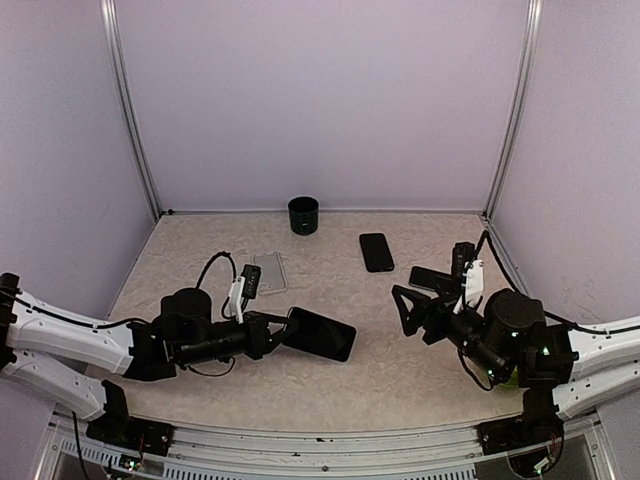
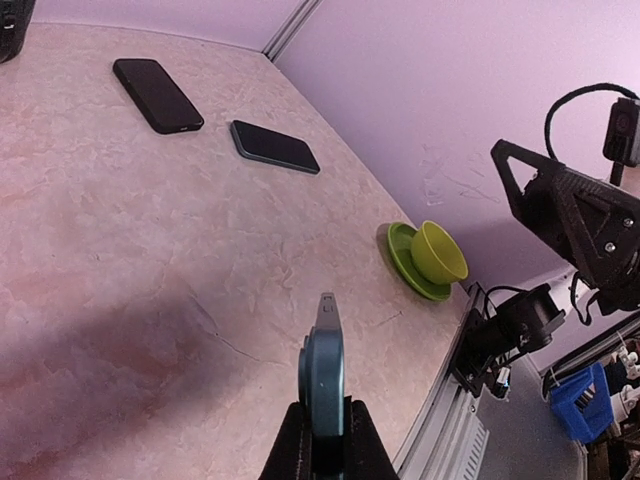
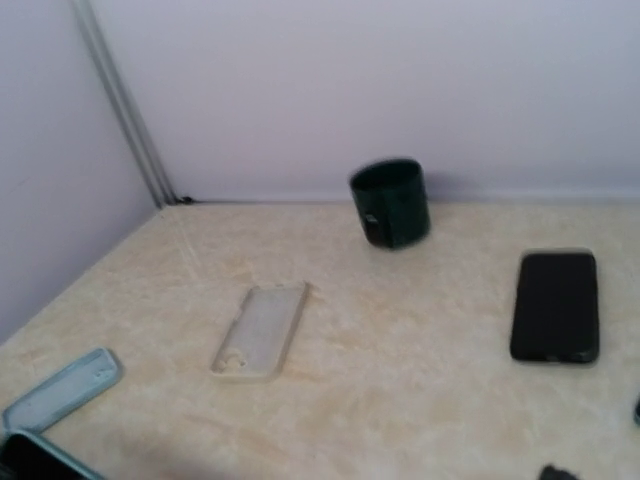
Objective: Put the phone into the phone case
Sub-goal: Pass from the left arm to the right
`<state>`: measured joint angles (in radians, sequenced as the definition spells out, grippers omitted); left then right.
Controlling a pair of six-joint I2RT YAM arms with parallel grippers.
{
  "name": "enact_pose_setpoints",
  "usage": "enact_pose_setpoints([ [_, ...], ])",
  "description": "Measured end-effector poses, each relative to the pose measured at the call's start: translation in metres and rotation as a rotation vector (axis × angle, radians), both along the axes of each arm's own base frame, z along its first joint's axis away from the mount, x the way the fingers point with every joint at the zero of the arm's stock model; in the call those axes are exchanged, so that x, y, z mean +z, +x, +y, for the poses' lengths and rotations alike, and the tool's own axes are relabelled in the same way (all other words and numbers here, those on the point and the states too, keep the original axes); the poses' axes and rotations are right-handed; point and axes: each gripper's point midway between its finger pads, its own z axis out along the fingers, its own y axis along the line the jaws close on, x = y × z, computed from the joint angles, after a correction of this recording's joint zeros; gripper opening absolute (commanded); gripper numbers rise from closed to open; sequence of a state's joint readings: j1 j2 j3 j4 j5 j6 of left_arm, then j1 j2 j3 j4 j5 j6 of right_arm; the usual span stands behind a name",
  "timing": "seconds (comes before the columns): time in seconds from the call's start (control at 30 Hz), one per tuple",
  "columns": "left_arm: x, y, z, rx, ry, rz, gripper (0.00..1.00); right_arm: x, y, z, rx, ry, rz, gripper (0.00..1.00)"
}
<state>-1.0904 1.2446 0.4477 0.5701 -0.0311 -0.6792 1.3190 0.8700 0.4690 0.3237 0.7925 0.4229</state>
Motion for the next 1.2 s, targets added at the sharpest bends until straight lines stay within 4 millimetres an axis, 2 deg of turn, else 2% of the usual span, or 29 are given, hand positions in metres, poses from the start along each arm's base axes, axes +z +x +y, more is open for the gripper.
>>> enact_pose_setpoints([
  [0.07,0.004,0.0,0.0,-0.001,-0.007,-0.01,0.0,-0.009,0.006,0.002,-0.018,-0.011,0.042,0.8],
  [0.17,0.012,0.0,0.0,-0.003,-0.027,-0.031,0.0,-0.021,0.012,0.012,-0.021,-0.017,0.11,0.8],
  [0.3,0.023,0.0,0.0,-0.004,-0.055,-0.063,0.0,-0.031,0.01,0.024,0.021,0.0,0.172,0.81],
  [0.63,0.05,0.004,0.003,0.023,-0.127,-0.143,0.0,-0.024,-0.008,0.054,0.221,0.11,0.236,0.77],
  [0.93,0.071,-0.002,0.001,-0.01,-0.217,-0.183,0.0,-0.028,-0.002,0.064,0.328,0.17,0.318,0.76],
  [1.2,0.079,-0.011,-0.005,-0.07,-0.263,-0.199,0.0,-0.043,-0.013,0.084,0.468,0.158,0.383,0.75],
])
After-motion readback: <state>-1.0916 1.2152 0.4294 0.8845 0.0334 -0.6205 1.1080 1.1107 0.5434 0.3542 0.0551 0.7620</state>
